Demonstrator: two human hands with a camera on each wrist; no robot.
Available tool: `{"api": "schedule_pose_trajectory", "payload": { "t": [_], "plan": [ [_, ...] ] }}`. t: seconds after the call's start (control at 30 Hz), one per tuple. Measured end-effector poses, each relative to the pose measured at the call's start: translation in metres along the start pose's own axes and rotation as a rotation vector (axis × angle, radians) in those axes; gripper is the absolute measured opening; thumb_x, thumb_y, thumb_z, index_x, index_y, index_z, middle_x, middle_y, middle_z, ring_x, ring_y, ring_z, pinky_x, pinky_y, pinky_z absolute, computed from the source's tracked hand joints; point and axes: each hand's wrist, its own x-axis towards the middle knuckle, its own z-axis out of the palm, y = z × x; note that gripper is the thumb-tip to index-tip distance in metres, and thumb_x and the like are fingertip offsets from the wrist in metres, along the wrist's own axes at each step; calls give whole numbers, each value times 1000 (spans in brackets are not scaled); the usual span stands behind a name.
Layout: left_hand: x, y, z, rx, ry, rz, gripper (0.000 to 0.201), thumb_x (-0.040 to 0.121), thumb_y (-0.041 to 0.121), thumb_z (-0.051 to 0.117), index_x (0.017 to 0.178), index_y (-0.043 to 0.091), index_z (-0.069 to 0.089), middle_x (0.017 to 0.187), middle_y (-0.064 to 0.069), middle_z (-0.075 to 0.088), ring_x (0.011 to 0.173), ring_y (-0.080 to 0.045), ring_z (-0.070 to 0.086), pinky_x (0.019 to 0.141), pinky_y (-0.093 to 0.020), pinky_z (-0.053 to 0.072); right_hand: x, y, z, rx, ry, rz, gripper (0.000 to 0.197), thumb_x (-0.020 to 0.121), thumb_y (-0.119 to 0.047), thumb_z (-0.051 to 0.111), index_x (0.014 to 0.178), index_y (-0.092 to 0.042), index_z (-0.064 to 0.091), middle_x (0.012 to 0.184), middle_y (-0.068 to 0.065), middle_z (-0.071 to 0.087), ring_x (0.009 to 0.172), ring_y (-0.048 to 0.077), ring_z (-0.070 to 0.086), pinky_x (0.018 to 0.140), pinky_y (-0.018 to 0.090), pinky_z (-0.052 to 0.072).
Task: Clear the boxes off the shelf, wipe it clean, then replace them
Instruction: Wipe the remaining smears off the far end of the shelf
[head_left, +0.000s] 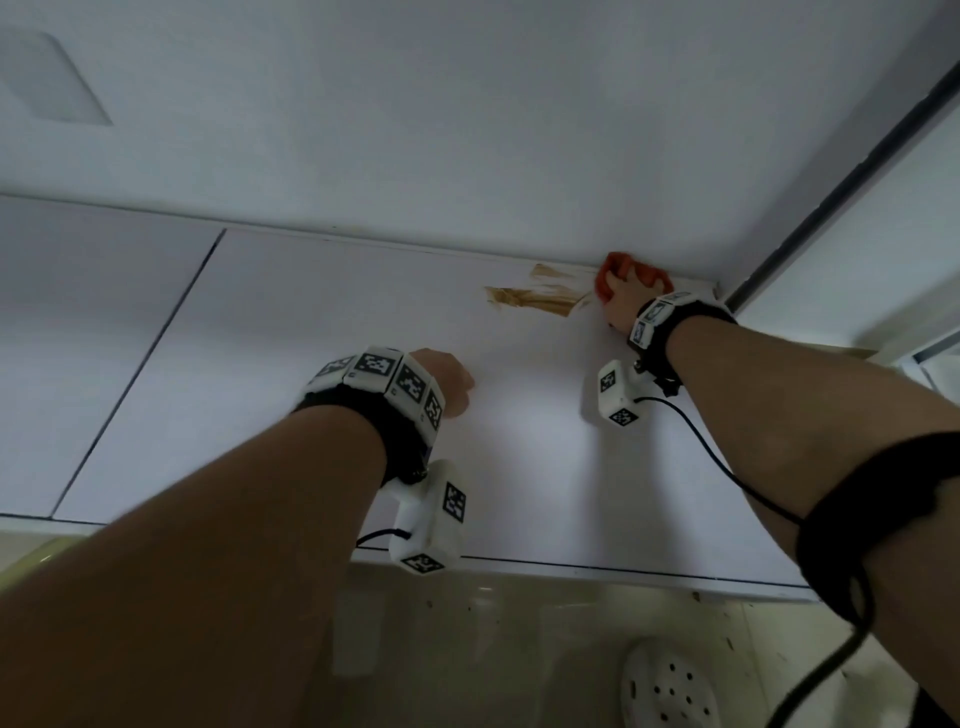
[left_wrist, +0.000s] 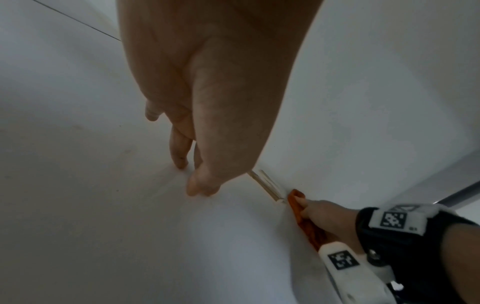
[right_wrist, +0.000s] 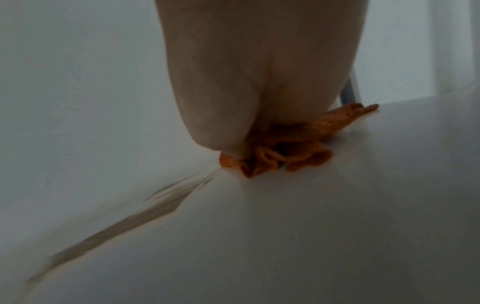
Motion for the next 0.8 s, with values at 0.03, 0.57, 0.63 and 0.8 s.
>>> {"api": "schedule_pose_trajectory", "payload": {
  "t": [0.03,0.57,0.63,0.8],
  "plan": [
    [0,0,0,-2,-3,0,48,99,19,41,147,22,35,155,-1,27,143,-21,25,115,-29,20,1,-6,0,8,1,-38,55,91,-29,18,145,-15,20,151,13,19,136,34,22,116,41,11],
    [0,-1,0,24,-22,-1,50,99,17,37,148,23,31,157,1,22,145,-20,21,119,-31,17,-13,17,14,11,-82,58,66,90,-19,28,150,-19,0,157,10,1,143,35,6,118,44,4],
    [-2,-4,-1,29,-23,7,50,100,16,35,149,24,29,157,2,21,145,-20,20,119,-31,15,-13,13,12,-24,-71,70,62,90,-19,28,149,-17,6,155,13,8,141,34,15,118,42,9],
    [-8,-7,-3,47,0,42,51,101,12,31,150,24,24,158,3,16,146,-19,16,118,-29,12,-12,5,8,28,-37,36,56,92,-17,24,147,-16,12,152,15,16,138,33,20,116,41,14]
  ]
}}
